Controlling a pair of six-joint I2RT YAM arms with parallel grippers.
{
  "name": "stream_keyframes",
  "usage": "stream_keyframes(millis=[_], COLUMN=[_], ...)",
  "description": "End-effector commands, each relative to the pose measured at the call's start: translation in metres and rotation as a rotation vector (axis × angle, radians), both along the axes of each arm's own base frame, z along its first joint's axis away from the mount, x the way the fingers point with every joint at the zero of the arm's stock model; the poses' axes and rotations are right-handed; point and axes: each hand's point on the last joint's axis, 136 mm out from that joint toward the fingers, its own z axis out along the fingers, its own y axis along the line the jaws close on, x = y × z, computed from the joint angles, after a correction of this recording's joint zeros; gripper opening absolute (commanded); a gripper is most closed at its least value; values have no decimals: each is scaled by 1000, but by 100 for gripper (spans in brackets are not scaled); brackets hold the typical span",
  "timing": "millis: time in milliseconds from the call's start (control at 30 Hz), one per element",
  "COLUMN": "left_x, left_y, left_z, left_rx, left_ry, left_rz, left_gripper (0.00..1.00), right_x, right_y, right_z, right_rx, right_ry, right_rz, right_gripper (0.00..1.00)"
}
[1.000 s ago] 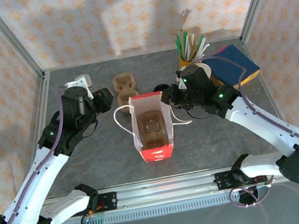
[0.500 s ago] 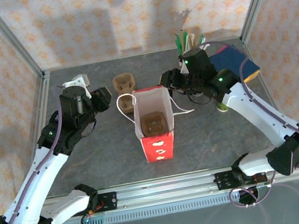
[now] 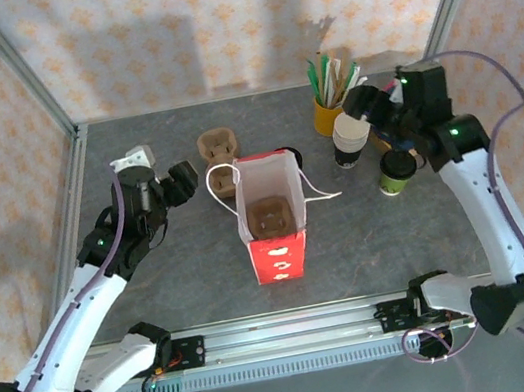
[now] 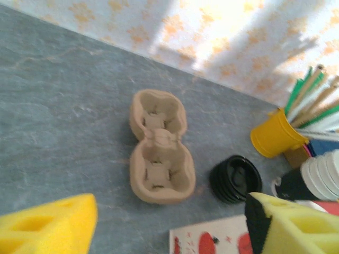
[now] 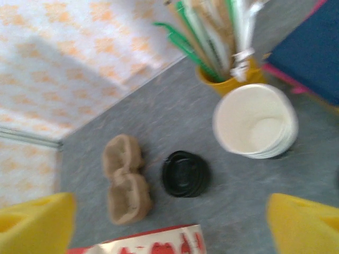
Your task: Pack the takeout coffee
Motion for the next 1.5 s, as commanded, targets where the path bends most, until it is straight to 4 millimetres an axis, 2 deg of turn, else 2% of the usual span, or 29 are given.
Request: stream_keyframes(millis=[0,133,267,367,533,933,1100,1467], left_x=[9,12,16,20,25,23,24,25], left_y=[24,38,42,39,30,25,20,18], left_z=[11,-6,-24,-36,-48,-46,-45,-47], left_rx=[40,33,21,17,-5,-17,-25,-26], left_ry=[-117,-144,-154,-136,-104,-120,-111,-96], left_rz=[111,162,160,139,87,53,33,24], left_gripper=[82,88,89,89,89,90,90,89], right_x=[-27,-45,-57,-57,-46,-20,-6,1], right_y=[-35,-61,-73,-80,-90,-98,-97,-96], right_z=[-39,-71,-107,-128,-137,-174,-175,-180], right_rx=[-107,-197,-274,-317,-377,-388,-364,-346], right_ry=[147,274,422,519,574,655,634,636], right_rz=[-58,-91,-88,-85,-95,-80,-59,-44], right_gripper=[100,100,100,100,99,94,86,83])
